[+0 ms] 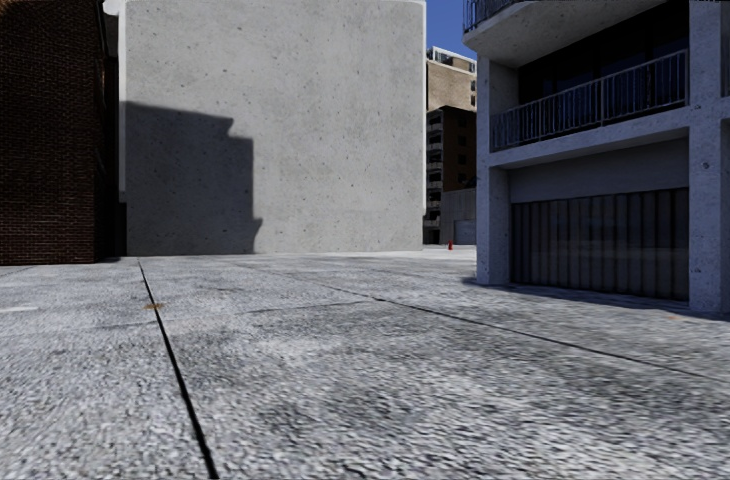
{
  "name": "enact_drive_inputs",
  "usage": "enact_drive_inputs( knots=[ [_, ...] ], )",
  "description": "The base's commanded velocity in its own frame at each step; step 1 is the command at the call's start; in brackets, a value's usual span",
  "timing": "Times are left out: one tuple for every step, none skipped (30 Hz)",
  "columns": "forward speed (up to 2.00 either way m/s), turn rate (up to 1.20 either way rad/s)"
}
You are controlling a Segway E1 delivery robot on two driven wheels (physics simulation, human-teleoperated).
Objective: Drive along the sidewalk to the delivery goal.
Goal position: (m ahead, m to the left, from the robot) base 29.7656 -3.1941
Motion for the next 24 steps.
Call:
enact_drive_inputs(
  knots=[
    [2.0, 0.0],
    [2.0, 0.0],
    [2.0, 0.0],
    [2.0, 0.0],
    [2.0, 0.0],
    [2.0, 0.0],
    [2.0, 0.0],
    [2.0, 0.0],
    [2.0, 0.0],
    [2.0, 0.0],
    [2.0, 0.0],
    [2.0, 0.0],
    [2.0, 0.0],
    [2.0, 0.0],
    [2.0, 0.0],
    [2.0, 0.0],
    [2.0, 0.0],
    [2.0, 0.0],
    [2.0, 0.0],
    [2.0, 0.0],
    [2.0, 0.0],
    [2.0, 0.0],
    [2.0, 0.0],
    [2.0, 0.0]
  ],
)
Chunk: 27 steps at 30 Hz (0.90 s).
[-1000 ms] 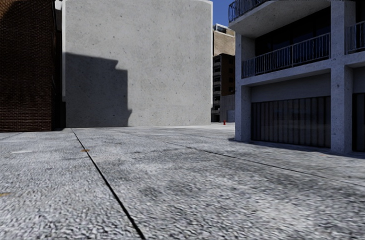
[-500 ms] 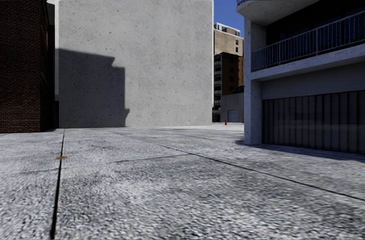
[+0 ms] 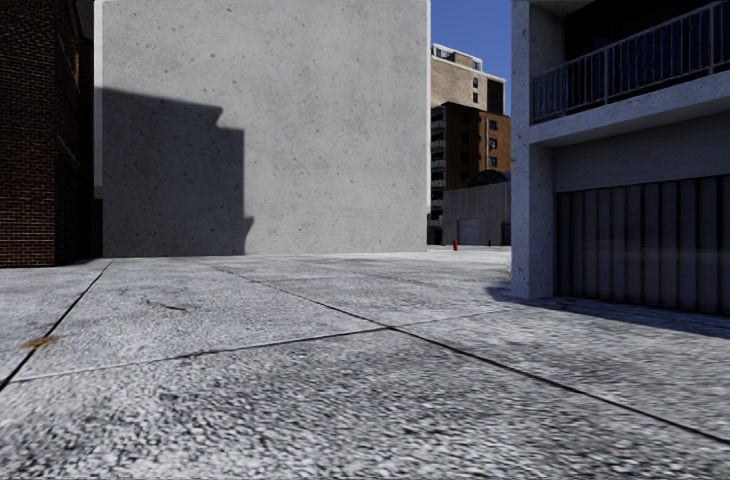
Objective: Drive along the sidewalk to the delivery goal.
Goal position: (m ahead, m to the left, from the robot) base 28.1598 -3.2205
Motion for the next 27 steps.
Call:
enact_drive_inputs(
  knots=[
    [2.0, 0.0],
    [2.0, 0.0],
    [2.0, 0.0],
    [2.0, 0.0],
    [2.0, 0.0],
    [2.0, 0.0],
    [2.0, 0.0],
    [2.0, 0.0],
    [2.0, 0.0],
    [2.0, 0.0],
    [2.0, 0.0],
    [2.0, 0.0],
    [2.0, 0.0],
    [2.0, 0.0],
    [2.0, 0.0],
    [2.0, 0.0],
    [2.0, 0.0],
    [2.0, 0.0],
    [2.0, 0.0],
    [2.0, 0.0],
    [2.0, 0.0],
    [2.0, 0.0],
    [2.0, 0.0],
    [2.0, 0.0],
    [2.0, 0.0],
    [2.0, 0.0],
    [2.0, 0.0]
  ],
)
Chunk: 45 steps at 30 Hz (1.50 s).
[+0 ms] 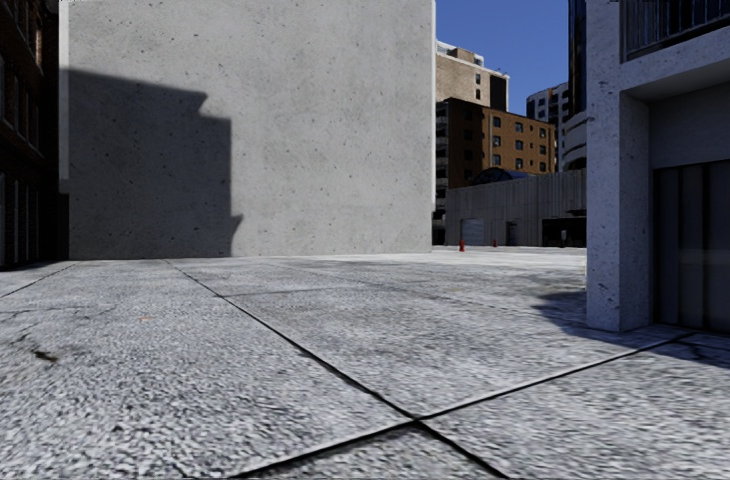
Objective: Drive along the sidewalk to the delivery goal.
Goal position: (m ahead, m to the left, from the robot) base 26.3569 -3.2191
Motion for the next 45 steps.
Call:
enact_drive_inputs(
  knots=[
    [2.0, 0.0],
    [2.0, 0.0],
    [2.0, 0.0],
    [2.0, 0.0],
    [2.0, 0.0],
    [2.0, 0.0],
    [2.0, 0.0],
    [2.0, 0.0],
    [2.0, 0.0],
    [2.0, 0.0],
    [2.0, 0.0],
    [2.0, 0.0],
    [2.0, 0.0],
    [2.0, 0.0],
    [2.0, 0.0],
    [2.0, 0.0],
    [2.0, 0.0],
    [2.0, 0.0],
    [2.0, 0.0],
    [2.0, 0.0],
    [2.0, 0.0],
    [2.0, 0.0],
    [2.0, 0.0],
    [2.0, 0.0],
    [2.0, 0.0],
    [2.0, 0.0],
    [2.0, 0.0],
    [2.0, 0.0],
    [2.0, 0.0],
    [2.0, 0.0],
    [2.0, 0.0],
    [2.0, 0.0],
    [2.0, 0.0],
    [2.0, 0.0],
    [2.0, 0.0],
    [2.0, 0.0],
    [2.0, 0.0],
    [2.0, 0.0],
    [2.0, 0.0],
    [2.0, 0.0],
    [2.0, 0.0],
    [2.0, 0.0],
    [2.0, 0.0],
    [2.0, 0.0],
    [2.0, 0.0]
  ],
)
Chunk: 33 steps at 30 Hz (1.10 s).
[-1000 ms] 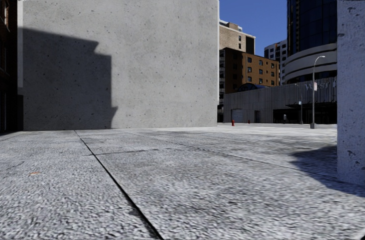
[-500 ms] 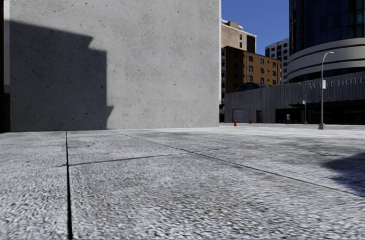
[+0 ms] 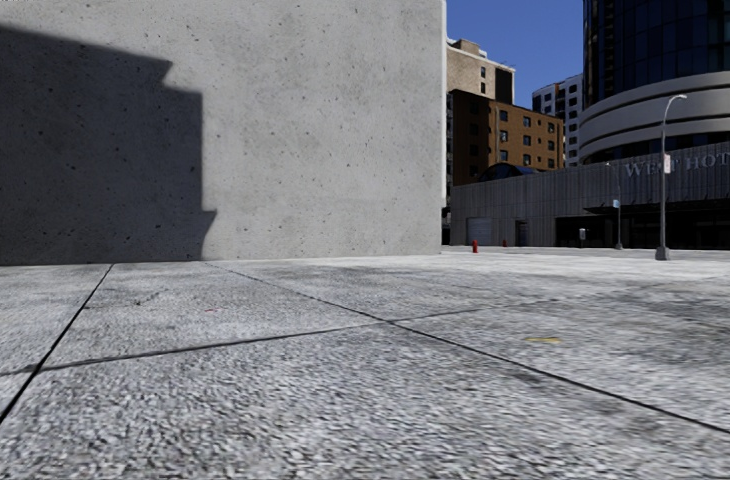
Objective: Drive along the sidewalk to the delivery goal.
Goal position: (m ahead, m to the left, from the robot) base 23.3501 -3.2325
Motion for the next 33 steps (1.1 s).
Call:
enact_drive_inputs(
  knots=[
    [2.0, 0.0],
    [2.0, 0.0],
    [2.0, 0.0],
    [2.0, 0.0],
    [2.0, 0.0],
    [2.0, 0.0],
    [2.0, 0.0],
    [2.0, 0.0],
    [2.0, 0.0],
    [2.0, 0.0],
    [2.0, 0.0],
    [2.0, 0.0],
    [2.0, -0.05],
    [2.0, -0.17],
    [2.0, -0.28],
    [2.0, -0.28],
    [2.0, -0.37],
    [2.0, -0.4],
    [2.0, -0.41],
    [2.0, -0.46],
    [2.0, -0.46],
    [2.0, -0.54],
    [2.0, -0.58],
    [2.0, -0.59],
    [2.0, -0.6],
    [2.0, -0.6],
    [2.0, -0.6],
    [2.0, -0.6],
    [2.0, -0.6],
    [2.0, -0.6],
    [2.0, -0.6],
    [2.0, -0.6],
    [2.0, -0.6]
  ],
)
